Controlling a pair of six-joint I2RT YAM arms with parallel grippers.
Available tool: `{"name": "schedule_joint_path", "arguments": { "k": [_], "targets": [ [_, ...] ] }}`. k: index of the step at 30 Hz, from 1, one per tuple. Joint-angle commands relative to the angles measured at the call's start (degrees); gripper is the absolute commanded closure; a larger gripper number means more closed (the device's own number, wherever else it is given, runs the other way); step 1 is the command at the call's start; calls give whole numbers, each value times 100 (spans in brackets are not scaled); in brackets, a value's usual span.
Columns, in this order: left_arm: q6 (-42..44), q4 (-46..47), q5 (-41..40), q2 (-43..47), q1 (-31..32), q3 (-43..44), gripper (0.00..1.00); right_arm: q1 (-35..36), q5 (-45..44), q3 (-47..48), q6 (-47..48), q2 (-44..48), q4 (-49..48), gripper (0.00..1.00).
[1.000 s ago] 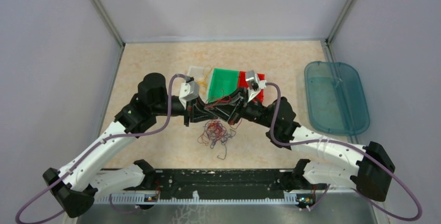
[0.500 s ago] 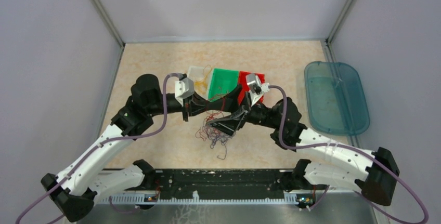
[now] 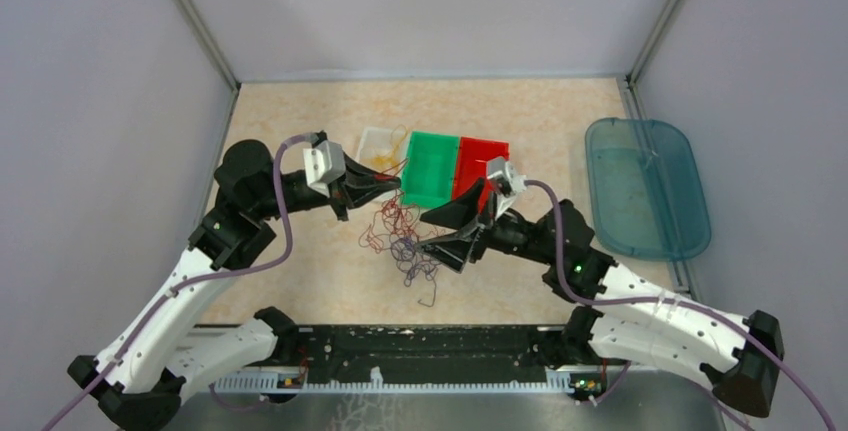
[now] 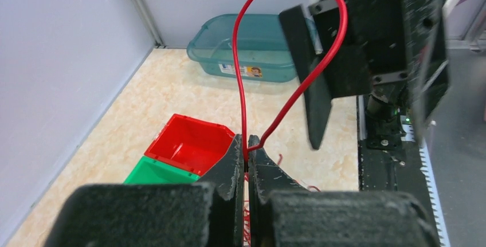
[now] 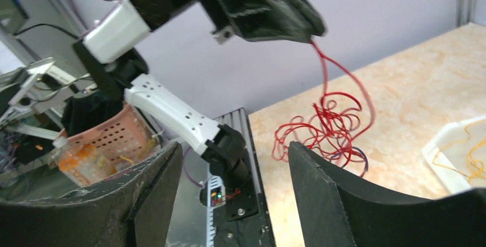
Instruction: Untangle the cables
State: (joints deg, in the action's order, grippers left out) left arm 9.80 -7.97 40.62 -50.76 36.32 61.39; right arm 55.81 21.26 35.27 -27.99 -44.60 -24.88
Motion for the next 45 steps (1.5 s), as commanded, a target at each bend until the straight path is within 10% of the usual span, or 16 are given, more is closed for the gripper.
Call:
{"name": "schedule_joint_path", "arguments": {
  "k": [1,24,45],
  "targets": [
    [-244,-183,611,-110,-19,361,100,-144,-167,283,103,-496,-310,34],
    [-846,-77,1070,-221,-13,604,100,547,-3063,501,1413,-2163,-1321,45],
    [-871,87,1117,-1245,-19,3957,100,545,-2987,-1179,74,-3029,-2865,58]
  ]
}}
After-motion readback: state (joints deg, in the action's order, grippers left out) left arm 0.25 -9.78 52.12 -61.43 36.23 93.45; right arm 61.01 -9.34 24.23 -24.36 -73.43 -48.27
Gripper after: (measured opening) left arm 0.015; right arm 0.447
